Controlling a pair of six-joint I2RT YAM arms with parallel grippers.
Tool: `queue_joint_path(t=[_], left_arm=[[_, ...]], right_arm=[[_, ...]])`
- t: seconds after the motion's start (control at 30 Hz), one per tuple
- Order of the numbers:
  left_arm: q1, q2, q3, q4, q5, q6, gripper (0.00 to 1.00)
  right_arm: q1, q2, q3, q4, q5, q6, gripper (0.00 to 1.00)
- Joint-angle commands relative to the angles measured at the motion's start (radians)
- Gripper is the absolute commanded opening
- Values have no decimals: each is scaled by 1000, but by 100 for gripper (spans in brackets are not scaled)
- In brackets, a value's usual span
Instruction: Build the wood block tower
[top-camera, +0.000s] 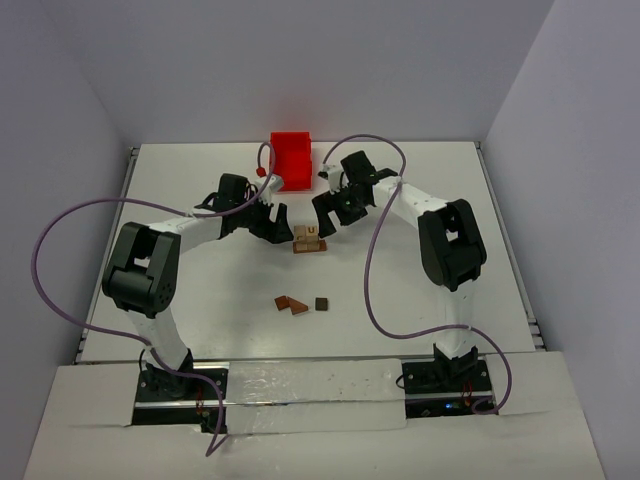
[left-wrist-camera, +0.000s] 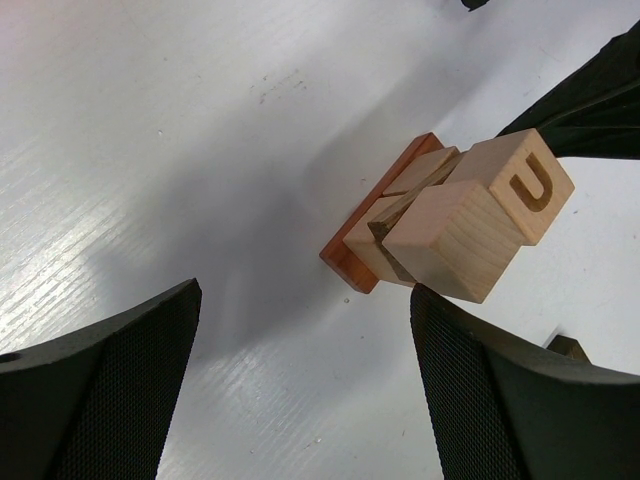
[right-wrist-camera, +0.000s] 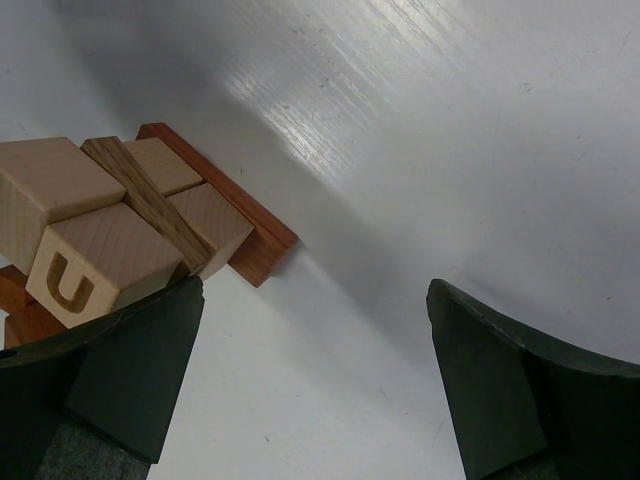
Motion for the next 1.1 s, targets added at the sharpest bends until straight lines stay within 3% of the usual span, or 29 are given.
queue_joint_path(t=[0.0, 1.07], left_arm=[[-5, -14, 0, 23, 27, 20, 91], [-28, -16, 11, 3, 17, 39, 89]], right_arm=[[-7, -3, 48, 4, -15, 6, 100], [-8, 0, 51, -1, -16, 3, 100]])
